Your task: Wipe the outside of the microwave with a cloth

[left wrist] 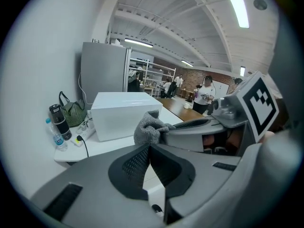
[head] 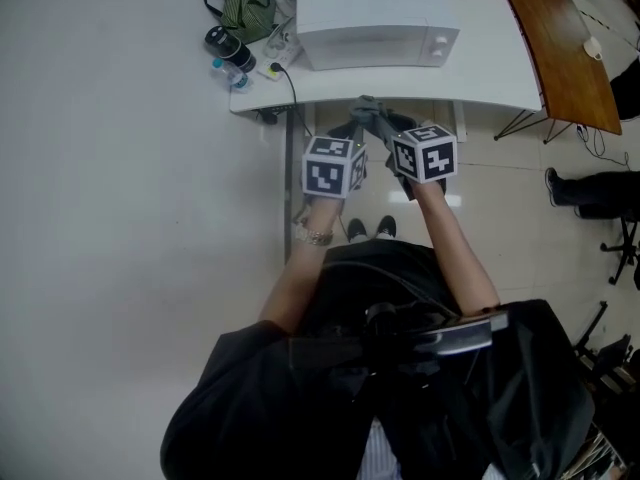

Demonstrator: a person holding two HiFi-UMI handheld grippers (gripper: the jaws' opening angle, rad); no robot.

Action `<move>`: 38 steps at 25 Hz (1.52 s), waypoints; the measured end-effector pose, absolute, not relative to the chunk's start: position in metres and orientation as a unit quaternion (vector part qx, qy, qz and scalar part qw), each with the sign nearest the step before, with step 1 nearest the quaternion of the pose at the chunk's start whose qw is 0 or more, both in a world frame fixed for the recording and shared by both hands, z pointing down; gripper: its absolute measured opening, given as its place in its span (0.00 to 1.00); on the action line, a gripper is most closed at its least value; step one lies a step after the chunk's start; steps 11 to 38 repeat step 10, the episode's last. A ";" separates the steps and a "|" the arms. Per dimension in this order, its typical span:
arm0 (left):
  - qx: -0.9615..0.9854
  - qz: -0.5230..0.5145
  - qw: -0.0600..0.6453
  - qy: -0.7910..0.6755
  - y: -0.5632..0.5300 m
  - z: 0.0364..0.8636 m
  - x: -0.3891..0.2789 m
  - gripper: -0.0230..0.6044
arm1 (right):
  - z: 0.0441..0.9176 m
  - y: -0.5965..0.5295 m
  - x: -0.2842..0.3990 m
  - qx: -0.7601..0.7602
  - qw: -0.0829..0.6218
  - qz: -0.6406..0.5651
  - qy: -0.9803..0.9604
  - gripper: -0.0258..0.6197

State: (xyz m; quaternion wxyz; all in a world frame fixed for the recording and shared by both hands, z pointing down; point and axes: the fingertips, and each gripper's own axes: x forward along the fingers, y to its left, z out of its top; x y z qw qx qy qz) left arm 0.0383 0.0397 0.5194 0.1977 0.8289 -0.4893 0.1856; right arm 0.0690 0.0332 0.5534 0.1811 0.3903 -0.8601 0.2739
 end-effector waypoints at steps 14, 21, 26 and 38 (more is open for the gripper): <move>0.830 0.162 0.189 -0.498 0.040 0.507 0.016 0.01 | 0.537 0.034 0.060 0.398 0.169 0.257 -0.864 0.06; 0.830 0.162 0.189 -0.498 0.040 0.507 0.016 0.01 | 0.537 0.034 0.060 0.398 0.169 0.257 -0.864 0.06; 0.830 0.162 0.189 -0.498 0.040 0.507 0.016 0.01 | 0.537 0.034 0.060 0.398 0.169 0.257 -0.864 0.06; 0.830 0.162 0.189 -0.498 0.040 0.507 0.016 0.01 | 0.537 0.034 0.060 0.398 0.169 0.257 -0.864 0.06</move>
